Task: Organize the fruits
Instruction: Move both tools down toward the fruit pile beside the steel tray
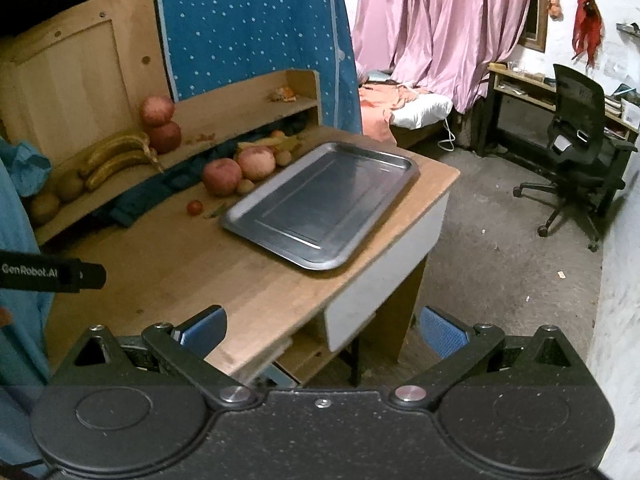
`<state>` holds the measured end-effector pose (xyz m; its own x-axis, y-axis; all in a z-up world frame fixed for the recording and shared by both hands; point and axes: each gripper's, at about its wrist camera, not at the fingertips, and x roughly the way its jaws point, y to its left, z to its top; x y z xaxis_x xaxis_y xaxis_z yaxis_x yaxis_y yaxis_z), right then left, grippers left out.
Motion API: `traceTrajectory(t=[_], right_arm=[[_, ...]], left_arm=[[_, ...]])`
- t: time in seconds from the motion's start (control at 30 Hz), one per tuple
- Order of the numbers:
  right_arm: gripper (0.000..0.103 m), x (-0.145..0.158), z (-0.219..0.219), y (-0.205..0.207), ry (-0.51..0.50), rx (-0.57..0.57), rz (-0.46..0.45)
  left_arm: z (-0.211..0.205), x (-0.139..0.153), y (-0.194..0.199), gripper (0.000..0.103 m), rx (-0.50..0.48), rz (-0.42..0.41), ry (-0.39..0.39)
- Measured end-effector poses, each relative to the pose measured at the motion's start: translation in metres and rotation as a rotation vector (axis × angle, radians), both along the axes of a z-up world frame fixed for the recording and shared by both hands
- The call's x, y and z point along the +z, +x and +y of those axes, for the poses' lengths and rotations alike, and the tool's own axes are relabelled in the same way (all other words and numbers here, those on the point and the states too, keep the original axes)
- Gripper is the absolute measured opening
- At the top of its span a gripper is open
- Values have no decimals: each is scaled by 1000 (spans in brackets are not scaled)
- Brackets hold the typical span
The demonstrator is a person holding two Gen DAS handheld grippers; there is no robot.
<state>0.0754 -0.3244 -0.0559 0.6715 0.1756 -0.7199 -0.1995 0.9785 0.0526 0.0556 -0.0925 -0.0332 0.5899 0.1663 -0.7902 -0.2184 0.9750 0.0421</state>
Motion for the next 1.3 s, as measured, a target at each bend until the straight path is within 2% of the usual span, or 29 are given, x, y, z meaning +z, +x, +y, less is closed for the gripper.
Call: traceTrajectory(t=[0.37, 0.53, 0.73, 0.93, 1.3], right_arm=[[102, -5, -46, 10, 4, 7, 28], [102, -5, -52, 16, 7, 16, 27], [102, -7, -52, 32, -7, 28, 32], [102, -14, -46, 73, -29, 60, 37], [102, -25, -17, 173, -57, 167, 39]], left_arm=[[-53, 1, 10, 103, 11, 26, 19], [-63, 8, 20, 103, 9, 14, 38], [-65, 5, 38, 103, 17, 38, 48], [-58, -6, 68, 103, 41, 56, 45], [-21, -27, 152, 103, 138, 84, -4]])
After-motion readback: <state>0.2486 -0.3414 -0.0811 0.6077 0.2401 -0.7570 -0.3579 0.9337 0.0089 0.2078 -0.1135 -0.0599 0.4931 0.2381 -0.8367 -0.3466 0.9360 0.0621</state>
